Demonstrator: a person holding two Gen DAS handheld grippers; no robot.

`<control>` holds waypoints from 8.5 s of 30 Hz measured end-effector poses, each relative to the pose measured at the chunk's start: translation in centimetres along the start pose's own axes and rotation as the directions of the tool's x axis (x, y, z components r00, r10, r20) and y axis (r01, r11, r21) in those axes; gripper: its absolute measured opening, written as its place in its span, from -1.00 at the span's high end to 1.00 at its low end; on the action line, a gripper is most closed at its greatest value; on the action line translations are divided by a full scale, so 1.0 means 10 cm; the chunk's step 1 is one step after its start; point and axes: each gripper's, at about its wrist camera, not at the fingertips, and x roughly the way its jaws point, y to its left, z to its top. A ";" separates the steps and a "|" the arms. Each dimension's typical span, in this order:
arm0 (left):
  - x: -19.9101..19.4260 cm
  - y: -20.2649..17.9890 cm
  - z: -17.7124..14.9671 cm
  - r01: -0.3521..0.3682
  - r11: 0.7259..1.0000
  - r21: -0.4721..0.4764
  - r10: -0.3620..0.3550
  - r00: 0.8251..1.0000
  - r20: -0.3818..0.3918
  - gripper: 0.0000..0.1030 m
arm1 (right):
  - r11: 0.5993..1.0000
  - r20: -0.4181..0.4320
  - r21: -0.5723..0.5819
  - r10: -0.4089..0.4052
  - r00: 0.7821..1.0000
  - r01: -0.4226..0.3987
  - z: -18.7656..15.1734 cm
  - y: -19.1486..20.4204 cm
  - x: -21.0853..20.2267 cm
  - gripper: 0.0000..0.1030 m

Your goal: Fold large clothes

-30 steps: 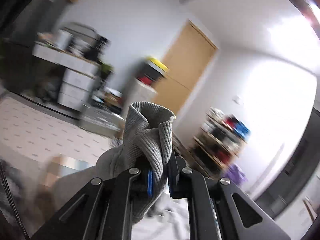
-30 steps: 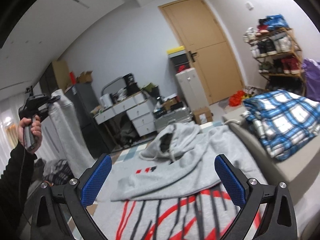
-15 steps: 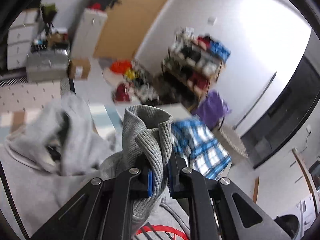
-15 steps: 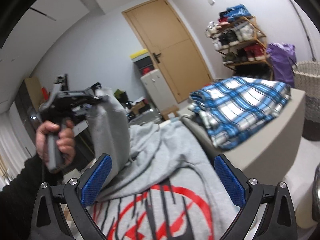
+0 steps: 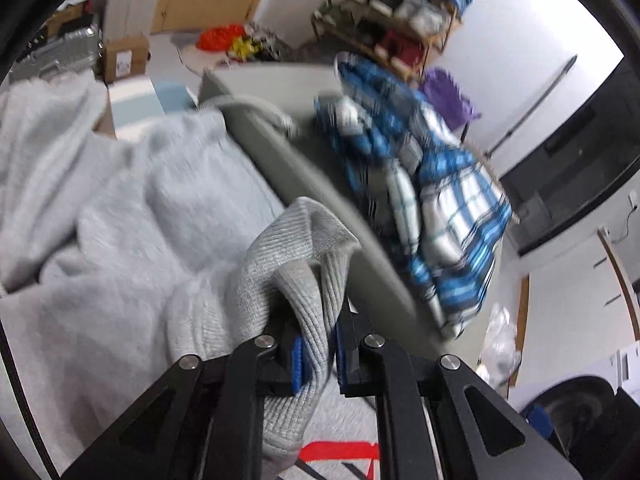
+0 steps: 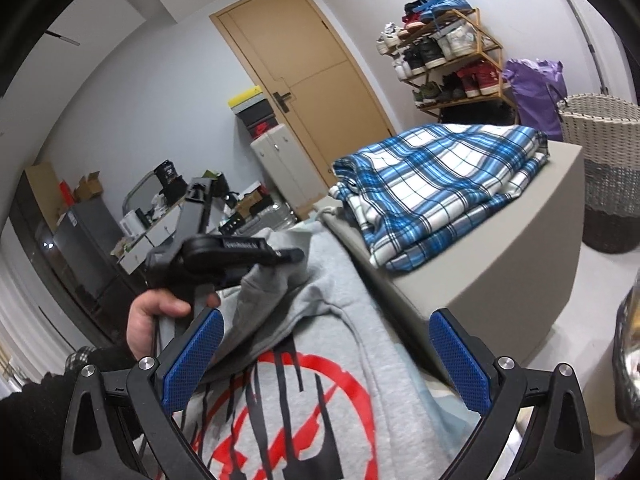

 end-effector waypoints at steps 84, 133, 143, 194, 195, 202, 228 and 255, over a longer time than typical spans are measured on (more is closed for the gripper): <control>-1.91 1.67 -0.28 -0.584 0.809 -0.066 0.587 0.799 0.131 -0.85 | 0.915 -0.413 -0.301 0.130 0.901 -0.270 -0.33 1.54 2.51 -1.00; -1.54 2.55 1.01 -0.866 0.493 0.081 0.868 0.485 -0.101 -0.89 | 0.903 -0.360 -0.063 0.377 0.853 -0.425 -0.39 1.17 2.71 -1.00; -1.84 2.39 1.01 -0.491 0.845 -0.210 0.500 0.866 -0.013 -0.89 | 0.903 -0.370 -0.069 0.372 0.851 -0.425 -0.41 1.20 2.75 -1.00; -0.46 1.52 0.20 -0.526 0.088 0.846 0.831 0.507 0.229 -0.89 | 0.904 -0.374 -0.063 0.371 0.850 -0.423 -0.42 1.20 2.76 -1.00; -0.45 1.56 0.21 -0.523 0.086 0.848 0.838 0.499 0.222 -0.89 | 0.904 -0.374 -0.062 0.372 0.850 -0.423 -0.42 1.19 2.76 -1.00; -0.28 1.87 0.02 -0.412 -0.096 0.906 0.911 0.331 0.247 -0.88 | 0.904 -0.373 -0.060 0.373 0.849 -0.423 -0.42 1.19 2.76 -1.00; -0.56 1.69 0.61 -0.707 0.189 0.681 0.887 0.421 0.190 0.98 | 0.903 -0.380 -0.058 0.373 0.846 -0.425 -0.43 1.17 2.77 -1.00; -0.47 1.50 0.11 -0.671 0.166 0.723 0.805 0.515 0.294 -0.92 | 0.929 -0.241 -0.058 0.342 0.908 -0.365 -0.32 1.00 2.56 -1.00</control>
